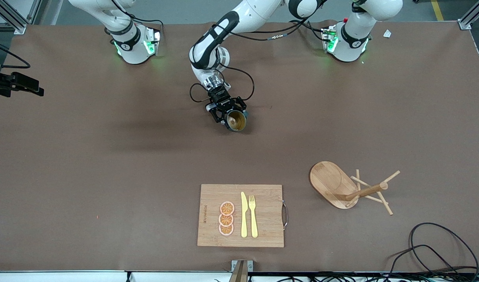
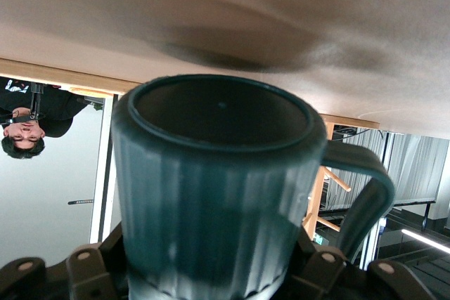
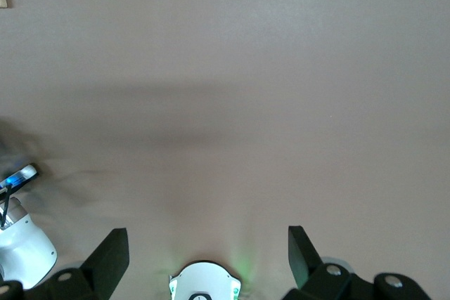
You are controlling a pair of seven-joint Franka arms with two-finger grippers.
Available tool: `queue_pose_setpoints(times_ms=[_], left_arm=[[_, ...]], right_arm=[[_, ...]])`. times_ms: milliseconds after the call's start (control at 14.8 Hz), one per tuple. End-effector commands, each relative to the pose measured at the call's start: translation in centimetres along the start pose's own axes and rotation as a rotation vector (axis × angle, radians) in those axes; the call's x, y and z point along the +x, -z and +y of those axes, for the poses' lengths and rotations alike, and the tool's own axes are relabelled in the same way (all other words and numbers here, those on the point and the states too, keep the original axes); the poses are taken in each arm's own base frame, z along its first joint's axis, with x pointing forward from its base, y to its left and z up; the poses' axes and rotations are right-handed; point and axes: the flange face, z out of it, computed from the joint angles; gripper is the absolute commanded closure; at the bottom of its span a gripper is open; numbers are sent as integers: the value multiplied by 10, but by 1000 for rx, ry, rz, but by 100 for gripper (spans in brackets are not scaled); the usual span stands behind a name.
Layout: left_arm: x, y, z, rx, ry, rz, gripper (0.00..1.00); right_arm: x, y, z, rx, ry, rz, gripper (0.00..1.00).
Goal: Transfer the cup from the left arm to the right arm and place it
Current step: 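Carry the mug toward the table middle and lower it with the left gripper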
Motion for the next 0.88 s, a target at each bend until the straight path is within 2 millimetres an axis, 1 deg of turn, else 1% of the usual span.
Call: queue_pose_setpoints(times_ms=[0,67,404,539,674,742,809], left_arm=[[17,13,4,27,33,10,1],[17,12,4,26,33,9,0],[17,15,4,26,34,16,0],[20,31,8,29,58,50,0],[24,52,14,31,121,93,0],[24,56,14,27,150,107,0],[22,62,13,26,176,125,0]], right_arm=[[0,3,2,-1,0,3,0],[0,3,3,-1,0,3,0],[1,2,3,-1,0,1,0],[1,2,3,-1,-1,1,0],[5,-3,4,-2,0,-8,0],[7,-4,4,-3,0,-4,0],[15,-10,5,-6,-4,-2,0]])
